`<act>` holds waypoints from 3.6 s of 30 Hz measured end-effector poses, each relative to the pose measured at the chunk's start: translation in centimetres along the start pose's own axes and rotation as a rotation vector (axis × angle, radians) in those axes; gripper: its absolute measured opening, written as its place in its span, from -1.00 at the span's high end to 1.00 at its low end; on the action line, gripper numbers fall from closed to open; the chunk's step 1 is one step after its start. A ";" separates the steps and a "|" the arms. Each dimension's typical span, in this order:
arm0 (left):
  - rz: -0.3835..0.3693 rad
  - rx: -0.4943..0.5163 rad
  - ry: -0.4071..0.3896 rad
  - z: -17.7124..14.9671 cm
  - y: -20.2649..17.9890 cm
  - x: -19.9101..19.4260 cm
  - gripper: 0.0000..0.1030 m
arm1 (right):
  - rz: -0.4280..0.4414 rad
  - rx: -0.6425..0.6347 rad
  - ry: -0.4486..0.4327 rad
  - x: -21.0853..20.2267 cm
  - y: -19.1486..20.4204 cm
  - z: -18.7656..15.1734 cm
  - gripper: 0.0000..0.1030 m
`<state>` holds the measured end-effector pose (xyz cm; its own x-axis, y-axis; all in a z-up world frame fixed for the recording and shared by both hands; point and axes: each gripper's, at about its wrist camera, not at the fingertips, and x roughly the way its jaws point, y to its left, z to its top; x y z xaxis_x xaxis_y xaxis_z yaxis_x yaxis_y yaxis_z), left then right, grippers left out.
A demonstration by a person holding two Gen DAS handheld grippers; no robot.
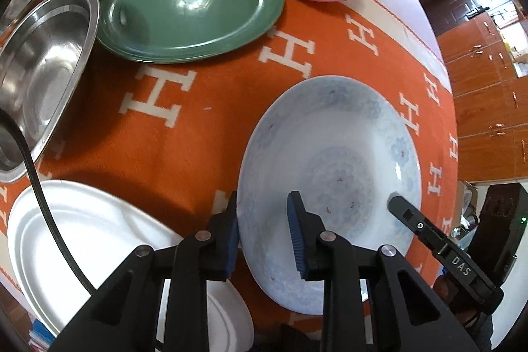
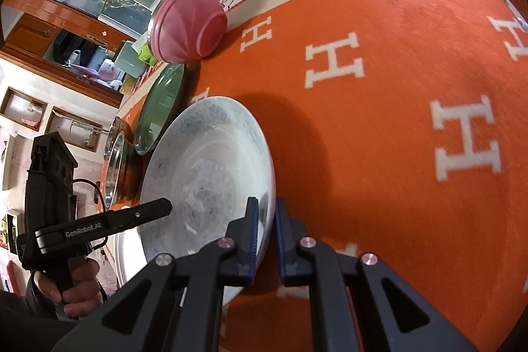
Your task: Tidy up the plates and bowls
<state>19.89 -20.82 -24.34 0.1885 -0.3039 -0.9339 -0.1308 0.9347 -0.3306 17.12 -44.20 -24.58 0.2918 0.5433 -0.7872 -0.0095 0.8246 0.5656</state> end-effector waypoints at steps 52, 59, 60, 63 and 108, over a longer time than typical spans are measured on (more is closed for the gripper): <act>-0.118 0.078 -0.180 -11.4 5.7 -12.9 0.46 | -0.065 -0.258 -0.130 -6.6 11.2 -10.1 0.76; -0.100 0.070 -0.133 -11.8 7.8 -12.7 0.46 | -0.079 -0.241 -0.092 -5.0 12.3 -11.4 0.74; -0.096 0.073 -0.124 -11.8 8.1 -12.6 0.46 | -0.081 -0.234 -0.088 -4.7 12.5 -11.6 0.74; -0.088 0.081 -0.100 -11.8 9.0 -12.5 0.46 | -0.087 -0.219 -0.079 -4.2 12.8 -12.0 0.74; 0.004 0.087 0.151 -8.5 19.7 -8.2 0.43 | -0.294 -0.171 0.101 6.7 19.3 -14.8 0.54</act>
<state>7.48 -1.45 -24.37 0.0388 -0.3186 -0.9471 -0.0449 0.9463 -0.3201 4.72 -22.34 -22.60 0.2098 0.2845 -0.9354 -0.1020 0.9579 0.2684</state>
